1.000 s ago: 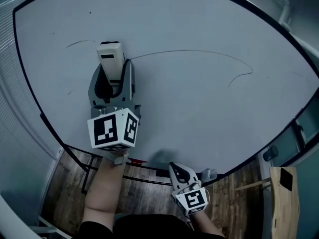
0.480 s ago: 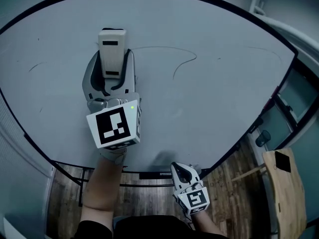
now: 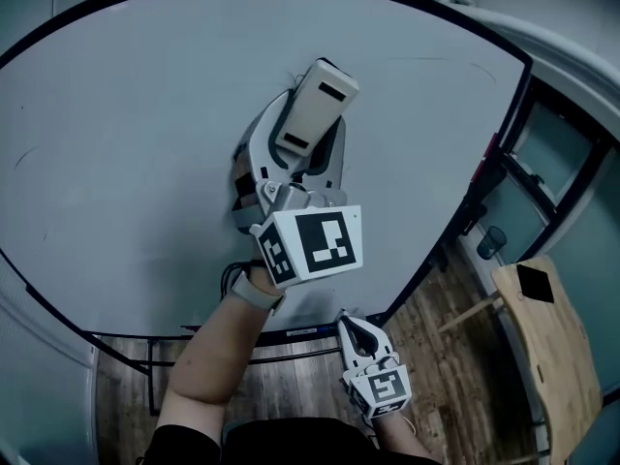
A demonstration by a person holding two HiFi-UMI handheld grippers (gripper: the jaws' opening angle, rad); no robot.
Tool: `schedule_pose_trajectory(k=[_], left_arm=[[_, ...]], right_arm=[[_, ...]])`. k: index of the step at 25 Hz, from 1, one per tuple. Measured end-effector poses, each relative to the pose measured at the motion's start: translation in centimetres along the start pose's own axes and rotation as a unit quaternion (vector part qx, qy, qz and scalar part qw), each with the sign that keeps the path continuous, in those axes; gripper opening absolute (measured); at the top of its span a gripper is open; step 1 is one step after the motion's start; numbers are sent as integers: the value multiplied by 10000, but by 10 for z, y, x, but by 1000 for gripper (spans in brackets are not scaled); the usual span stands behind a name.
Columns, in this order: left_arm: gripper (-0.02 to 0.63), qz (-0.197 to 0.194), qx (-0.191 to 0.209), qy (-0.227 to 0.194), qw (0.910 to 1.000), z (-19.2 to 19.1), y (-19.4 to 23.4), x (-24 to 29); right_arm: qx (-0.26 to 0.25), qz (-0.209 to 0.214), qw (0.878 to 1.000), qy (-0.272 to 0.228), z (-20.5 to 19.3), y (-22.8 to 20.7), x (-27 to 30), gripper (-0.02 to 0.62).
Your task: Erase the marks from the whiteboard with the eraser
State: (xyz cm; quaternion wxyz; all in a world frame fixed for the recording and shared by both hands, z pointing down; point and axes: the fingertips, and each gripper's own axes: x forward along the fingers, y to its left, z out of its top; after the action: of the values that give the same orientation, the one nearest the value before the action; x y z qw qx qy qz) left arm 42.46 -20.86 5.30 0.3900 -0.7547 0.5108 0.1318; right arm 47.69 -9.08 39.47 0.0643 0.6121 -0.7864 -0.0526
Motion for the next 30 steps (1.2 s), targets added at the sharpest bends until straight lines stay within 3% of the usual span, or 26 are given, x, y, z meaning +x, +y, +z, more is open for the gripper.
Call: schedule_pose_trajectory(k=[3, 9, 14, 20, 25, 30], left_arm=[[258, -441, 241, 69, 9987, 1, -41, 1], [262, -298, -15, 141, 9995, -16, -21, -12], [262, 207, -179, 258, 9993, -51, 38, -48], [264, 792, -409, 336, 9954, -91, 137, -107], [264, 1029, -907, 427, 9896, -132, 216, -155], [262, 1002, -982, 389, 9893, -178, 287, -207]], right_arm=[[170, -200, 9997, 26, -3, -11, -11, 26], [145, -119, 9998, 107, -6, -7, -14, 26], [41, 253, 9996, 145, -7, 26, 0, 26], [-39, 952, 9951, 265, -5, 94, 29, 26], [-103, 1419, 9891, 387, -1, 165, 57, 26], [-153, 1801, 9823, 483, 4, 245, 87, 26]])
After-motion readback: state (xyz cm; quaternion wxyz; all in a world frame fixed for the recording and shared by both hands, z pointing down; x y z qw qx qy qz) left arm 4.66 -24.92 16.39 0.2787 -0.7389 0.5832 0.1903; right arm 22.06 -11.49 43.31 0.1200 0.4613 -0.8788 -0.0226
